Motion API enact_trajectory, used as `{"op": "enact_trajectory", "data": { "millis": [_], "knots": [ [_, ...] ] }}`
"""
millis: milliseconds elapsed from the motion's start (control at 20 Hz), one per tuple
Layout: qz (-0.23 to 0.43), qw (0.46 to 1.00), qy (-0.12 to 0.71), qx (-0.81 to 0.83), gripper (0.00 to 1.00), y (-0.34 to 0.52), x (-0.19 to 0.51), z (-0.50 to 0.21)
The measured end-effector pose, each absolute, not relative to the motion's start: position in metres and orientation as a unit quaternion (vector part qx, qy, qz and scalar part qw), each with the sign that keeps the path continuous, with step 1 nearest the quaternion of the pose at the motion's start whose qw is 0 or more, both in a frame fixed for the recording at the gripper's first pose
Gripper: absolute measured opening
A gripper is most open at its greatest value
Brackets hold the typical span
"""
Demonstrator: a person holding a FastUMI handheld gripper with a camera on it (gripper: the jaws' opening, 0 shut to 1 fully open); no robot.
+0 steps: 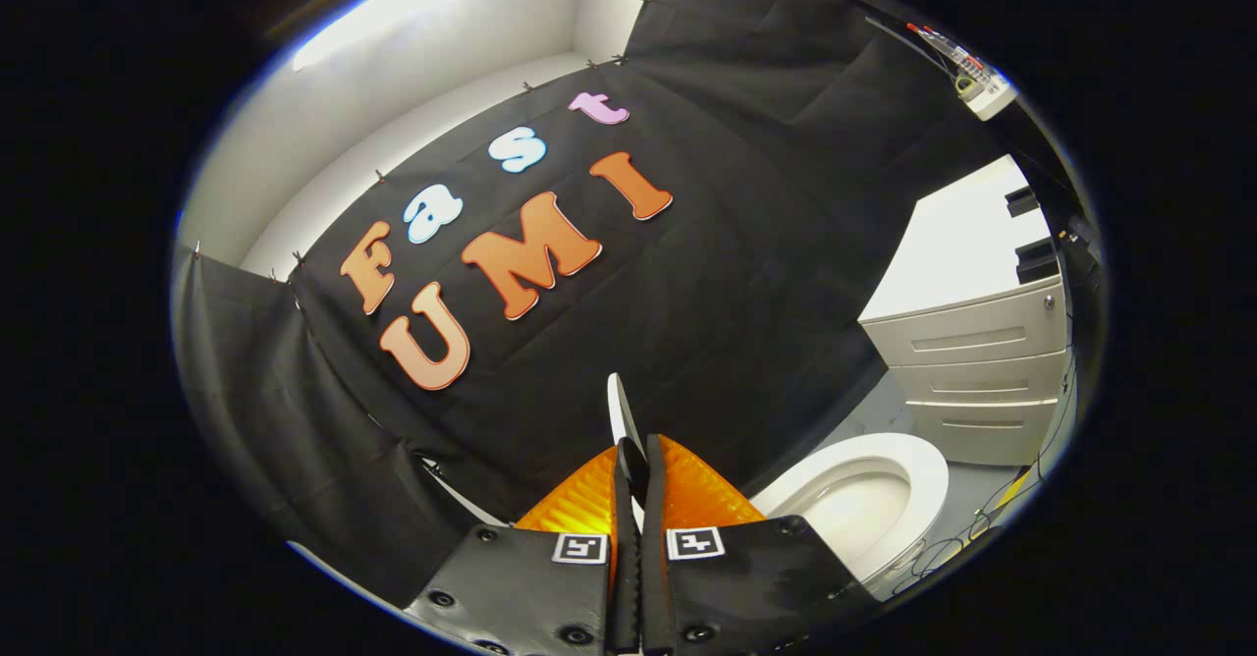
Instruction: Open the toilet lid.
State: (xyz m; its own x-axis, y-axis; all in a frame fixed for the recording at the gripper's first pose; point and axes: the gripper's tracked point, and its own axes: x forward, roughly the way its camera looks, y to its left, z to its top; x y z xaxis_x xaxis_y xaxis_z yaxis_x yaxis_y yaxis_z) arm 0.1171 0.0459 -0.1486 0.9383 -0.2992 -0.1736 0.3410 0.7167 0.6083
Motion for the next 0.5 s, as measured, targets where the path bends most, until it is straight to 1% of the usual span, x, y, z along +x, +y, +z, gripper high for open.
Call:
{"op": "enact_trajectory", "data": {
  "millis": [450, 500],
  "knots": [
    [-0.134, 0.952, 0.053, 0.268, 0.08, 0.114, 0.136, -0.121],
    [-0.136, 0.956, 0.039, 0.257, 0.09, 0.118, 0.143, -0.115]
  ]
}}
